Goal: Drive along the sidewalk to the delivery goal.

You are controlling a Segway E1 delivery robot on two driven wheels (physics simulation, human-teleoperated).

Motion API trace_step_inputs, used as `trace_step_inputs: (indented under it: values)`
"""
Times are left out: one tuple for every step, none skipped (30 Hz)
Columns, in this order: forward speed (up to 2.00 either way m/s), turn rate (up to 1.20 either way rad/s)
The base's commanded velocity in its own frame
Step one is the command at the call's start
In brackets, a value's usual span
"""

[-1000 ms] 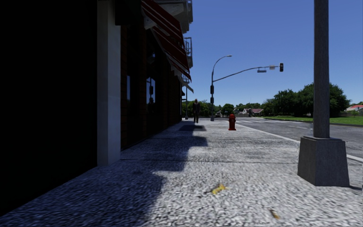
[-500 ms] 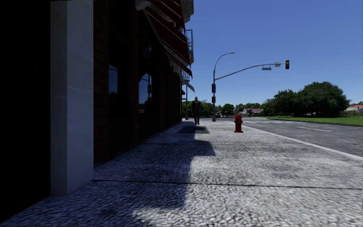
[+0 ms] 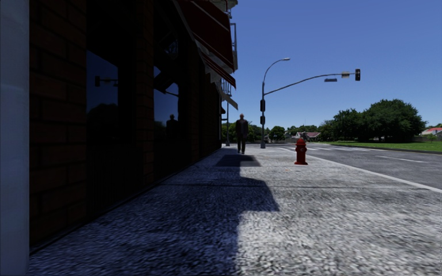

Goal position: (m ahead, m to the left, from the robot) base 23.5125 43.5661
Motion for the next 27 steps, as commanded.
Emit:
trace_step_inputs:
  values:
    - [2.00, 0.00]
    - [2.00, 0.00]
    - [2.00, 0.00]
    - [2.00, 0.00]
    - [2.00, 0.00]
    - [2.00, 0.00]
    - [2.00, 0.00]
    - [2.00, 0.00]
    - [2.00, 0.00]
    - [2.00, 0.00]
    - [2.00, -0.04]
    - [2.00, -0.04]
    - [2.00, -0.14]
    - [2.00, -0.36]
    - [2.00, -0.44]
    - [2.00, -0.44]
    - [2.00, -0.47]
    - [2.00, -0.47]
    - [2.00, -0.47]
    - [2.00, -0.47]
    - [2.00, -0.47]
    - [2.00, -0.47]
    - [2.00, -0.47]
    - [2.00, -0.47]
    - [2.00, -0.47]
    - [2.00, -0.47]
    - [2.00, -0.47]
